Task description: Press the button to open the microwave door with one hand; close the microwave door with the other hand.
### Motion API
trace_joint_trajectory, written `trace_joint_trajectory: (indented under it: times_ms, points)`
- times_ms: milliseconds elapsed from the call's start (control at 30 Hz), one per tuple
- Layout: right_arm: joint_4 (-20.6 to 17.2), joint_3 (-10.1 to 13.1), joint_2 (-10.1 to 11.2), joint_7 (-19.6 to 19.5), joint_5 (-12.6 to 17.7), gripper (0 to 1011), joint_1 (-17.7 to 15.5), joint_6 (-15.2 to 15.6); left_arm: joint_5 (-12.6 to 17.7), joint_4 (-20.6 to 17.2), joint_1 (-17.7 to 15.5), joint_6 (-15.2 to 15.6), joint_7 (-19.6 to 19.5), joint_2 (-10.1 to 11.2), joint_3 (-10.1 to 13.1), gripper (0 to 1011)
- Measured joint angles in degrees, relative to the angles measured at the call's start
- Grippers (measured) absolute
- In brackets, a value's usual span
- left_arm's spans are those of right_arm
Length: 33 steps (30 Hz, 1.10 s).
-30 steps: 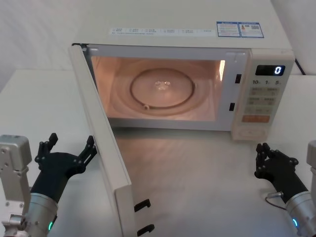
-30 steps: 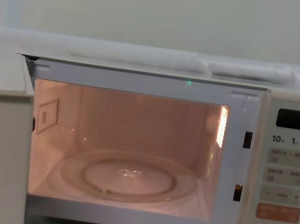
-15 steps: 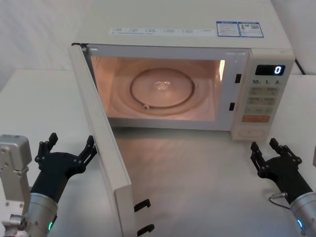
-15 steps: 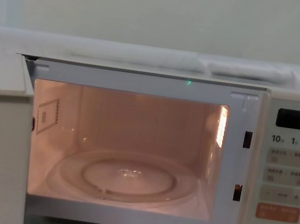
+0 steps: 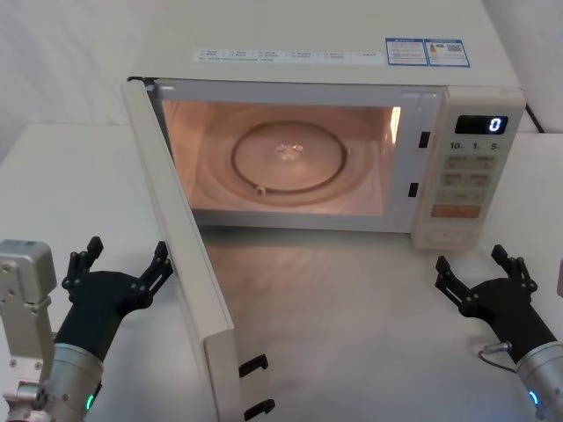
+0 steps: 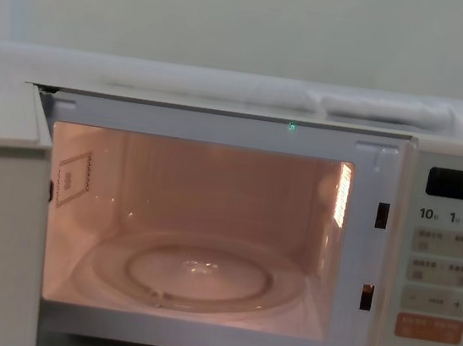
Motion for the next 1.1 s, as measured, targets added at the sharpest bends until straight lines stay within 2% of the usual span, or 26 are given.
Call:
trace_joint_trajectory:
  times_ms: [100,1100]
  points:
    - [0.00,0.00,-0.01,-0.01,-0.01,1002,0.02,0.02,0.00,0.00,0.00,0.00,0.00,0.00,0.00,1001]
    - [0.00,0.00,-0.07,-0.08,-0.04,1002,0.04,0.07,0.00,0.00,0.00,0.00,0.00,0.00,0.00,1001]
